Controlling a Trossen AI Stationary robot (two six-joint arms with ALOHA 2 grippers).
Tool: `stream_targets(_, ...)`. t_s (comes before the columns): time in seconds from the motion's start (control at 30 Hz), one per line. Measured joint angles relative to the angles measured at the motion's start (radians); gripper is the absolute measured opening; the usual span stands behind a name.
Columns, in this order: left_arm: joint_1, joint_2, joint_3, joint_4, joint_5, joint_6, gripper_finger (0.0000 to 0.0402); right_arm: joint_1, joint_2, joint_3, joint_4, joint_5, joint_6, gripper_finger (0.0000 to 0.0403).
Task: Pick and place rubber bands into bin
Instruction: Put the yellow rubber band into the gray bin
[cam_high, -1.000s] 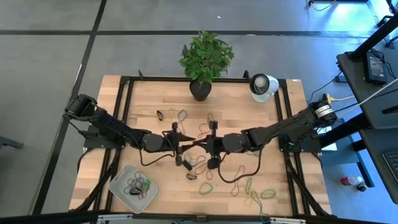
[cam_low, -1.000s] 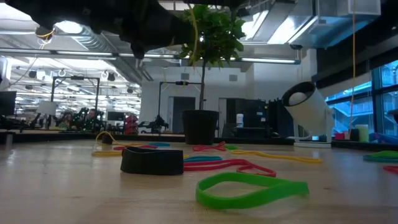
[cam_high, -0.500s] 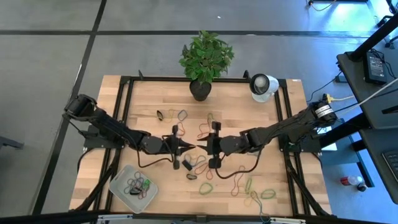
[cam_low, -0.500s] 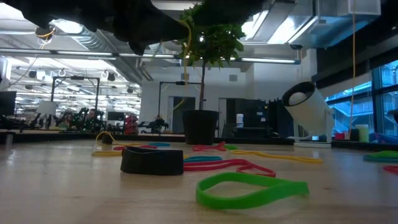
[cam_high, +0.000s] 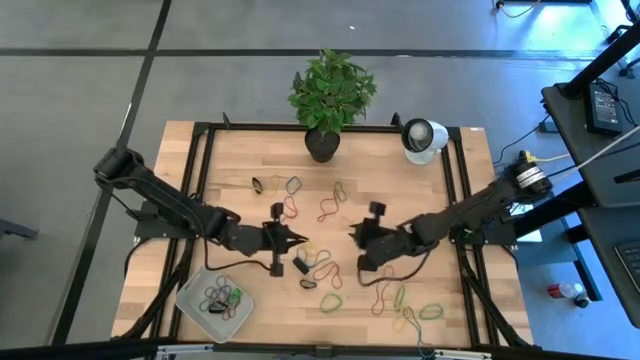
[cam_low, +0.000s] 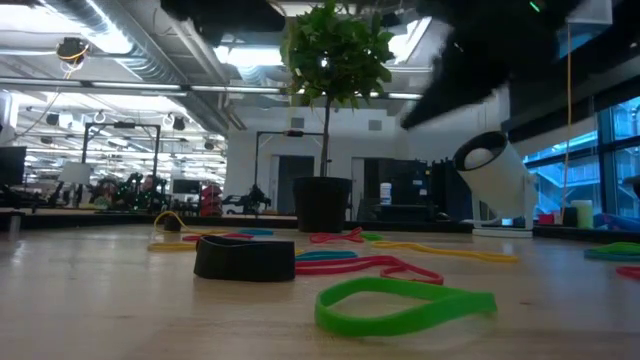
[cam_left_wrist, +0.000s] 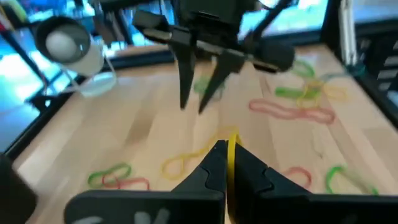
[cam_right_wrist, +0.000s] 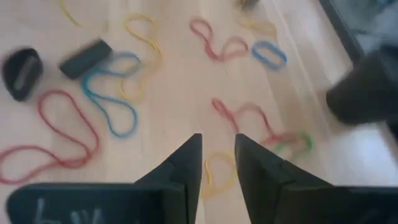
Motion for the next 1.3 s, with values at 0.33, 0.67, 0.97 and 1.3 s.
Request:
stream_targets(0.33,-0.004,0.027,0.285,-0.582,0.033,-0.242,0.0002,0.083,-0.422,-0.464,0.189,0.008,0.213,0.0062)
stream_targets(0.67,-0.139,0.027,0.461,-1.089,0.185,-0.848,0.0001,0.101,-0.754,-0.630,0.200,-0.001,0.262,0.0054)
stream_targets(0.97,-0.353,0.027,0.474,-1.189,0.286,-1.345,0.0002,0.118,-0.779,-0.678,0.200,-0.002,0.273,0.0054)
stream_targets(1.3,-0.551,0.054,0.394,-1.237,0.439,-1.841,0.0002,0.117,-0.778,-0.678,0.217,-0.003,0.262,0.0054)
